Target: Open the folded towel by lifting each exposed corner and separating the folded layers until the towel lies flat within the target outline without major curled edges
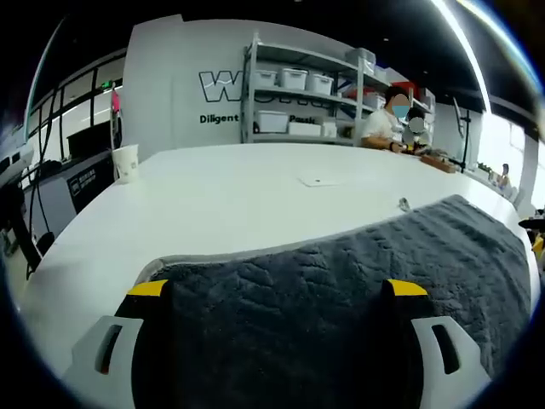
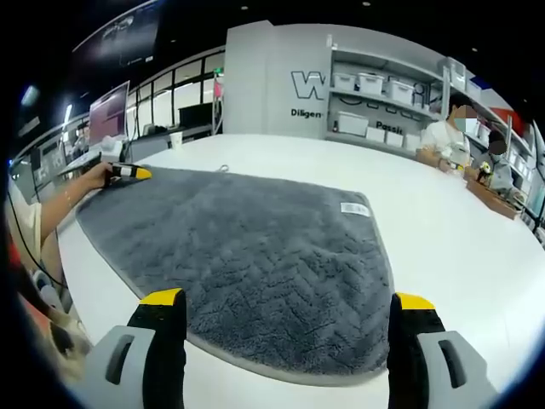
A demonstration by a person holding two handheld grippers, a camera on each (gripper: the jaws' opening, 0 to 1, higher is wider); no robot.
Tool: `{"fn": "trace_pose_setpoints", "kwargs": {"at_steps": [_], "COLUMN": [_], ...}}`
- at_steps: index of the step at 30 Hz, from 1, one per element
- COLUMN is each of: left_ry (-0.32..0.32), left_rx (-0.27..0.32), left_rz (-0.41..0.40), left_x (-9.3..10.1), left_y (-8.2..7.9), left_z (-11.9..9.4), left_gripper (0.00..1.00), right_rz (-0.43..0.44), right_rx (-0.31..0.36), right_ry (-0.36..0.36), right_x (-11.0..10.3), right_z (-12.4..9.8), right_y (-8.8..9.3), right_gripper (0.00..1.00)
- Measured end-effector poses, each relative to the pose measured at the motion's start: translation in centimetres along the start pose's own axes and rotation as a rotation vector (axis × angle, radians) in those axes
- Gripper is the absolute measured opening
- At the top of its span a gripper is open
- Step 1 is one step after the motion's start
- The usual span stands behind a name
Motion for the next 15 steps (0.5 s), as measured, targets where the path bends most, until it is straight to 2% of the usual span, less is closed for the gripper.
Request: {"fn": "trace_pose_setpoints", "kwargs": {"at_steps": [6,9,13,15], "left_ry": [0.015,0.043,0.048,0.112], "left_rx": [0.001,0.035,0.035,0.049], "left_rz": [-0.005,0.017,0.019,0.053], "left_x": [0.4,2.7,3.1,6.6], "left_y": [-0.3,-1.2,-1.3,-1.5], "left_z": [-0.6,-2.8,-3.1,-6.4], "left_gripper": [1.00,1.00,1.00,1.00], "right_rz": [0.004,0.016,0.015,-0.010], "right_rx": [0.030,0.120,0.127,0.157], "right_ry": [-0.002,-0.028,-0.033,-0.074], "right_x": [0.4,1.5,1.6,2.0], "right_z": [0.1,1.5,1.7,4.3], "right_y": [-0.9,-4.0,-4.3,-7.1], "right_gripper": [0.99,0.99,0.99,0.99]}}
Point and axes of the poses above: the point that each gripper's makers call its tool centre point, and the gripper's own axes: z roughly forward along the fingers, x roughly to its right, y roughly out of its underside, the point moved 4 cm from there along -z, roughly backward along the fingers, and after that the axes turned 2 degrees about y, right-handed, at the moved point
